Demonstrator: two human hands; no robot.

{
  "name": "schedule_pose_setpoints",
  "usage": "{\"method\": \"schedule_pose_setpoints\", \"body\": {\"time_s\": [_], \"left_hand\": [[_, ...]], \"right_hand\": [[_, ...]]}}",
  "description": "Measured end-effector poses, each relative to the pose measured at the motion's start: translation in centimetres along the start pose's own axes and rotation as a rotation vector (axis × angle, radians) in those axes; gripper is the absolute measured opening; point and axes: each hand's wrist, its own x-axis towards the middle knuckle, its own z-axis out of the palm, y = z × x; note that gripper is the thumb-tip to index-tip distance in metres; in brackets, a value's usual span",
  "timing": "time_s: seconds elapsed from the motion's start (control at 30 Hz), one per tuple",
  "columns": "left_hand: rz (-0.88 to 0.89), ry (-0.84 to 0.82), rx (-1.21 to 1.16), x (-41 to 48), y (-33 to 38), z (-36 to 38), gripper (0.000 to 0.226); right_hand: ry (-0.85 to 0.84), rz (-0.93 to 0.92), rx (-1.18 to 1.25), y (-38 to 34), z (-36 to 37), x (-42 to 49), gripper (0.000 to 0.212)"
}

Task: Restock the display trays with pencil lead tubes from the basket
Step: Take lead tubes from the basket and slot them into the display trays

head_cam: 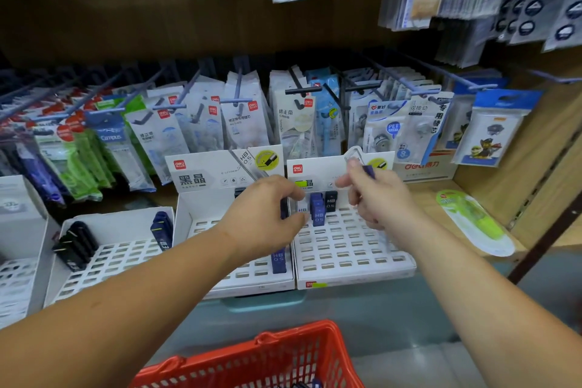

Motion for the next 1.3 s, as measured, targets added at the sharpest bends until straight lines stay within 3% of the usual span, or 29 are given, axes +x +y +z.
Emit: {"method": "schedule_pose_setpoints", "body": {"time_s": [0.1, 0.17, 0.27, 0.47, 0.6, 0.77, 0.83, 1.0, 1.3], "left_hand": [[0.041, 0.095, -0.081, -0.6, 1.5, -0.1, 0.022], [-0.014, 0.045, -0.221, -0.8, 3.2, 0.0, 0.023], [-0.132, -0.06, -0.492, -0.7, 4.7, 0.7, 0.033], [-0.203, -0.096, -0.641, -0.7, 4.9, 0.9, 0.034], [-0.215, -0.21, -0.66, -0.8, 4.8, 0.3, 0.035], [-0.143, -0.17, -0.485, -0.4, 3.0, -1.2, 0.017], [-0.166, -0.115, -0.474, -0.2, 2.4, -2.2, 0.016], [-0.196, -0.14, -0.578, -0.2, 1.6, -3.6, 0.044], [-0.243, -0.005, -0.558, 0.6, 1.1, -3.1, 0.013]], "right_hand": [[-0.122, 0.203, 0.526, -1.8, 0.3, -0.6, 0.049], [-0.153, 0.236, 0.734, -2.2, 1.0, -0.7, 0.05], [-0.15, 0.266, 0.887, -2.7, 1.8, -1.0, 0.049], [-0.142, 0.282, 1.024, -3.3, 2.1, -1.8, 0.045], [-0.052, 0.284, 0.95, -3.2, 2.5, -1.7, 0.043], [0.124, 0.155, 0.311, -2.3, 1.8, -1.0, 0.037], [0.05, 0.199, 0.337, -1.7, 1.2, -0.9, 0.03], [-0.076, 0.133, 0.277, -0.8, 0.0, -1.1, 0.01], [-0.144, 0.147, 0.219, 0.0, -0.3, -0.7, 0.016]]}}
